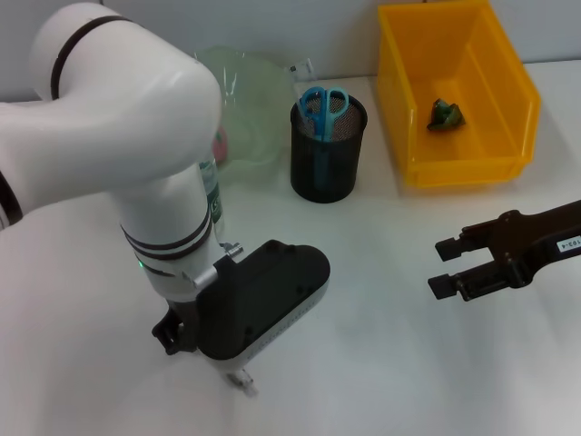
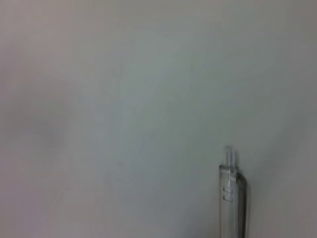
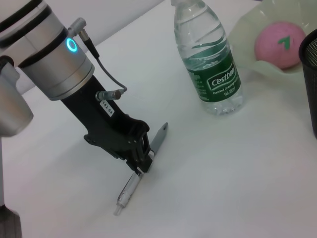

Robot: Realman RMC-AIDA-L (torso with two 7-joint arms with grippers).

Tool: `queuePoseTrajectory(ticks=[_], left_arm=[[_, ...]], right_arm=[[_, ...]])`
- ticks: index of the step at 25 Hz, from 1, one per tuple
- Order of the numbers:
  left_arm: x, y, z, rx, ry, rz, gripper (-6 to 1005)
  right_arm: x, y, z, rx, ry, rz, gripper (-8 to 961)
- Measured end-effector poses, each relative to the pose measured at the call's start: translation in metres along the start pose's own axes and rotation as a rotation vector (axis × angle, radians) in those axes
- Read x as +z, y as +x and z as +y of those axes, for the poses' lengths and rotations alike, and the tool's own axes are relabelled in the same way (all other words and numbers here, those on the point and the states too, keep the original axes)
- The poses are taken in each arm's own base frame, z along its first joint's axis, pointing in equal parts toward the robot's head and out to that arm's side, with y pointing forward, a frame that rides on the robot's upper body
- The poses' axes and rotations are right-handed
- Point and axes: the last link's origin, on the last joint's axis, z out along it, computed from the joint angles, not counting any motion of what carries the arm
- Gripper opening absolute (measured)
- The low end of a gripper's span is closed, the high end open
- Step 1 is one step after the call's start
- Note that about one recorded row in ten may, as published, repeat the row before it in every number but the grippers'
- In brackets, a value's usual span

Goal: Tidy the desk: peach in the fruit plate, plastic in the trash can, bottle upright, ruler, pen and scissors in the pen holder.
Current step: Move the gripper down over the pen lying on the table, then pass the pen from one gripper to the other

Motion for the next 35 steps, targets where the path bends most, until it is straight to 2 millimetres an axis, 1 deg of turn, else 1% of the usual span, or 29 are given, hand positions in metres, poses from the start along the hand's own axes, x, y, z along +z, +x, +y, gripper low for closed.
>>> queuePoseTrajectory(ticks=[1,2,3,4,5,6,8,9,10,12,13,14,15,16,17,18,19,20,21,24,27,28,29,30,33,34,35], left_arm=[[-0.005,0.0,-0.001,-0.019,0.004,0.019,167],[-0.005,0.0,-0.001,-0.019,0.004,0.019,150],[-0.011,0.0,-0.002,-0.038,0.011,0.043,133],[-0.023,-0.002,-0.005,-0.088,0.031,0.101,133],[-0.023,-0.002,-0.005,-0.088,0.031,0.101,133],[-0.03,-0.003,-0.006,-0.12,0.041,0.141,134],[-0.052,-0.011,-0.007,-0.22,0.089,0.262,134],[-0.067,-0.019,-0.004,-0.3,0.139,0.378,134],[-0.067,-0.019,-0.004,-0.3,0.139,0.378,134],[-0.08,-0.031,0.002,-0.393,0.229,0.522,134],[-0.083,-0.035,0.005,-0.425,0.263,0.567,134],[-0.089,-0.046,0.013,-0.505,0.354,0.677,134],[-0.089,-0.046,0.013,-0.505,0.354,0.677,134],[-0.091,-0.05,0.019,-0.561,0.409,0.758,134],[-0.092,-0.051,0.021,-0.58,0.424,0.787,134],[-0.094,-0.052,0.025,-0.623,0.458,0.856,134],[-0.098,-0.051,0.031,-0.698,0.514,0.993,134],[-0.098,-0.051,0.031,-0.698,0.514,0.993,134],[-0.099,-0.049,0.033,-0.717,0.53,1.035,134],[-0.1,-0.04,0.036,-0.784,0.622,1.239,134],[-0.092,-0.031,0.034,-0.85,0.689,1.33,134],[-0.09,-0.028,0.033,-0.863,0.7,1.345,134],[-0.081,-0.021,0.03,-0.906,0.757,1.381,134],[-0.081,-0.021,0.03,-0.906,0.757,1.381,134],[-0.065,-0.007,0.026,-0.952,0.828,1.399,134],[-0.06,-0.003,0.024,-0.973,0.876,1.402,134],[-0.06,-0.003,0.024,-0.973,0.876,1.402,134]], right_arm=[[-0.001,0.0,0.0,-0.001,-0.002,0.001,776],[-0.001,0.0,0.0,0.0,-0.003,0.002,776],[-0.001,0.0,0.0,0.0,-0.003,0.002,776],[-0.003,0.001,0.001,0.003,-0.007,0.004,776],[-0.003,0.001,0.001,0.003,-0.007,0.004,776],[-0.004,0.003,0.002,0.006,-0.015,0.009,776],[-0.005,0.004,0.003,0.007,-0.017,0.014,776],[-0.006,0.007,0.003,0.011,-0.019,0.025,776],[-0.006,0.007,0.003,0.011,-0.019,0.025,776],[-0.008,0.009,0.004,0.013,-0.021,0.031,776],[-0.009,0.01,0.005,0.012,-0.024,0.032,776],[-0.01,0.01,0.007,0.009,-0.036,0.036,776],[-0.01,0.01,0.007,0.009,-0.036,0.036,776],[-0.01,0.01,0.008,0.007,-0.041,0.04,776],[-0.011,0.01,0.009,0.005,-0.046,0.046,777],[-0.012,0.01,0.009,0.003,-0.051,0.051,777],[-0.013,0.01,0.011,-0.008,-0.058,0.058,777],[-0.013,0.01,0.011,-0.008,-0.058,0.058,777],[-0.014,0.01,0.012,-0.021,-0.061,0.057,777],[-0.008,0.009,0.015,-0.089,-0.067,0.052,777],[-0.007,0.011,0.017,-0.134,-0.061,0.048,777],[-0.007,0.013,0.017,-0.161,-0.058,0.041,777],[-0.009,0.015,0.017,-0.206,-0.044,0.014,777],[-0.009,0.015,0.017,-0.206,-0.044,0.014,777],[-0.015,0.018,0.017,-0.256,-0.019,-0.046,777],[-0.019,0.022,0.017,-0.272,-0.002,-0.083,777],[-0.019,0.022,0.017,-0.272,-0.002,-0.083,777]])
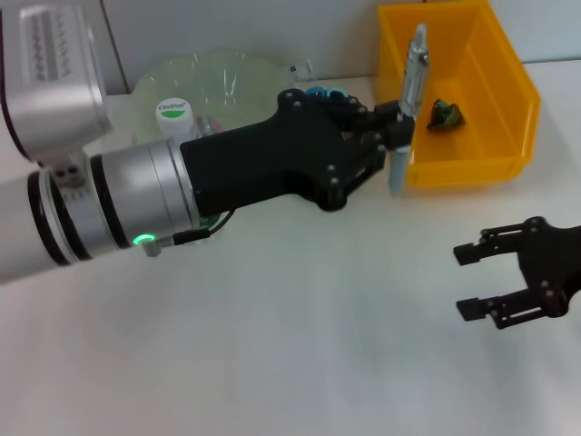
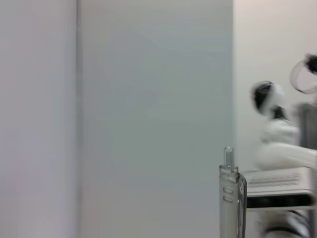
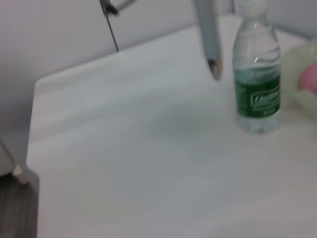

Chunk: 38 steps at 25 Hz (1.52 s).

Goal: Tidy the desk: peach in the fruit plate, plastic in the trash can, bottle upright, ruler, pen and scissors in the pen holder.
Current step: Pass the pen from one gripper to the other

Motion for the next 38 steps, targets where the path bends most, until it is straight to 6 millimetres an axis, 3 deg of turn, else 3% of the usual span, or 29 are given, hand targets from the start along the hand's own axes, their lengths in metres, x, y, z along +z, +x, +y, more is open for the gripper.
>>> queuePoseTrajectory(ticks=[9,17,29,38], left_arm=[[-0.011,-0.023,-0.005,-0.058,0.192,0.157,134],[-0.005,-0.032,-0.008,-0.081,0.26,0.219,134],[0.019,-0.051,-0.005,-0.029,0.385,0.151,134],[0.029,-0.055,-0.01,-0.027,0.388,0.087,134]], right_arm=[[-0.02,0.015,0.008,-0.029,0.136,-0.193,777],[-0.03,0.016,0.014,-0.037,0.207,-0.351,776],[-0.051,0.021,0.026,-0.113,0.329,-0.529,776],[-0.048,0.011,0.026,-0.149,0.365,-0.611,776]])
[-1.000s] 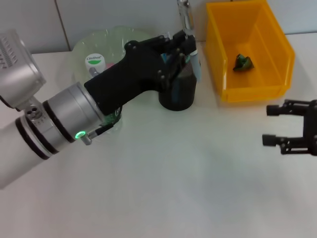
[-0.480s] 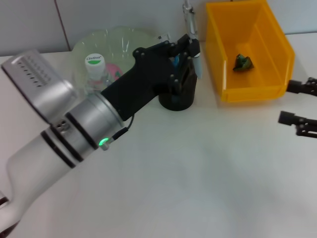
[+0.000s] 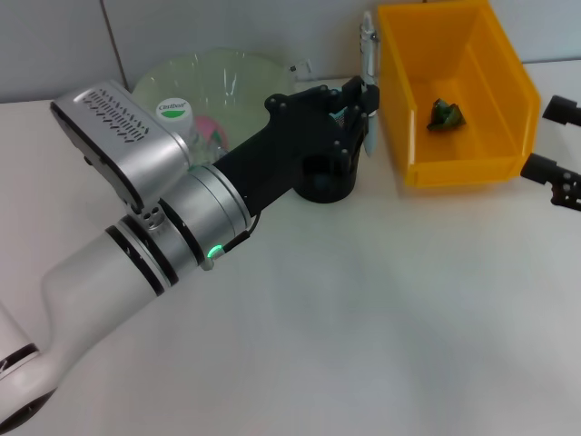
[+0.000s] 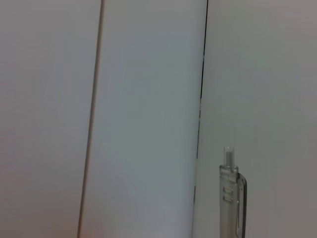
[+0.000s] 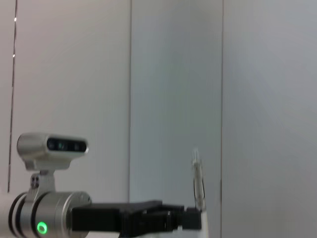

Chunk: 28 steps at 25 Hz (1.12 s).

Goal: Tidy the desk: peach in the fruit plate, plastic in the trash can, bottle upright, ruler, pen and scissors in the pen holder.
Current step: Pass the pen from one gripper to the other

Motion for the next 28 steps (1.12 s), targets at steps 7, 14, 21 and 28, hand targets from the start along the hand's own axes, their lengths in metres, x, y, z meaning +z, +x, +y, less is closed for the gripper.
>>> queuePoseTrajectory(ticks=[7,14,21,28], left_arm=[[0.0,-0.003,-0.001,0.005,0.004,-0.017,134],[0.001,-0.003,-0.001,0.031,0.007,-0.022,133],[0.005,-0.003,-0.002,0.025,0.027,-0.026,133],[0.005,-0.006,0.0,0.024,0.024,-0.038,133]], right_arm=[[0.008,-0.006,-0.005,-0.003,-0.011,-0.01,776],[0.034,-0.01,-0.013,-0.016,-0.026,-0.019,776],[0.07,-0.011,-0.019,-0.027,-0.052,-0.011,777],[0.098,-0.01,-0.019,-0.029,-0.081,0.004,776]])
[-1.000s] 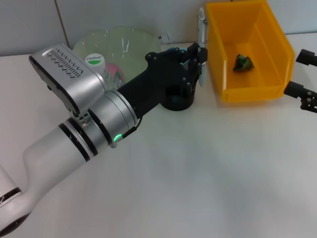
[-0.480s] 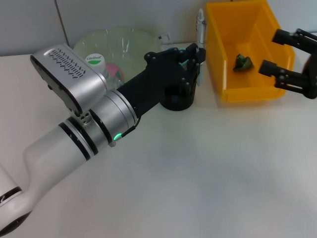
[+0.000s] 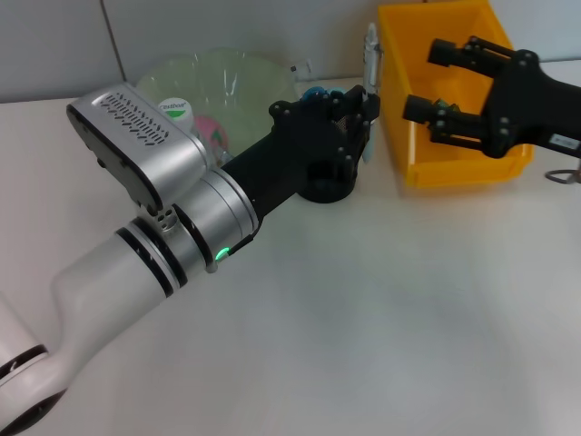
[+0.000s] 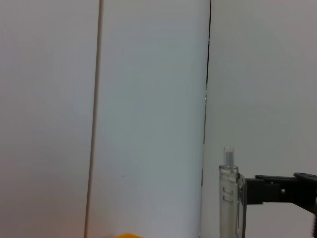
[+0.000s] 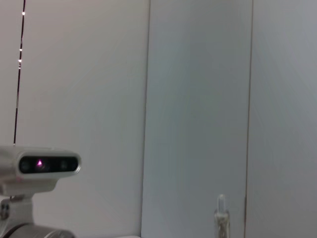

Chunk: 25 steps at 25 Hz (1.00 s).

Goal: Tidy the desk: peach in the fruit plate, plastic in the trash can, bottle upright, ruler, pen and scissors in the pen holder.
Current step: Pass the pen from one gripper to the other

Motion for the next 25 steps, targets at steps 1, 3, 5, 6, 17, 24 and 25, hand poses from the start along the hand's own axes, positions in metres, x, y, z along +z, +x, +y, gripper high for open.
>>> queuePoseTrajectory(ticks=[1,3,5,6,17,24,25], left_arm=[[0.0,0.0,0.0,0.0,0.0,0.0,133],[-0.002,-0.001,0.001,-0.008,0.005,-0.001,133],[-0.002,-0.001,0.001,-0.012,0.007,0.0,133],[-0.002,-0.001,0.001,-0.015,0.008,0.001,133],[-0.001,-0.002,0.002,-0.016,0.011,0.001,133],[-0.003,-0.005,0.002,-0.015,0.015,-0.007,133],[-0.003,-0.005,0.002,-0.014,0.014,-0.008,133]], right_arm=[[0.004,0.0,-0.001,0.002,-0.002,0.0,776],[0.013,0.0,-0.003,0.009,-0.002,-0.005,775],[0.016,-0.001,-0.004,0.009,-0.001,-0.006,775],[0.018,-0.001,-0.005,0.009,-0.002,-0.006,775],[0.038,-0.005,-0.008,-0.008,-0.031,0.015,773],[0.044,-0.005,-0.008,-0.009,-0.04,0.02,740],[0.045,-0.005,-0.008,-0.01,-0.043,0.021,732]])
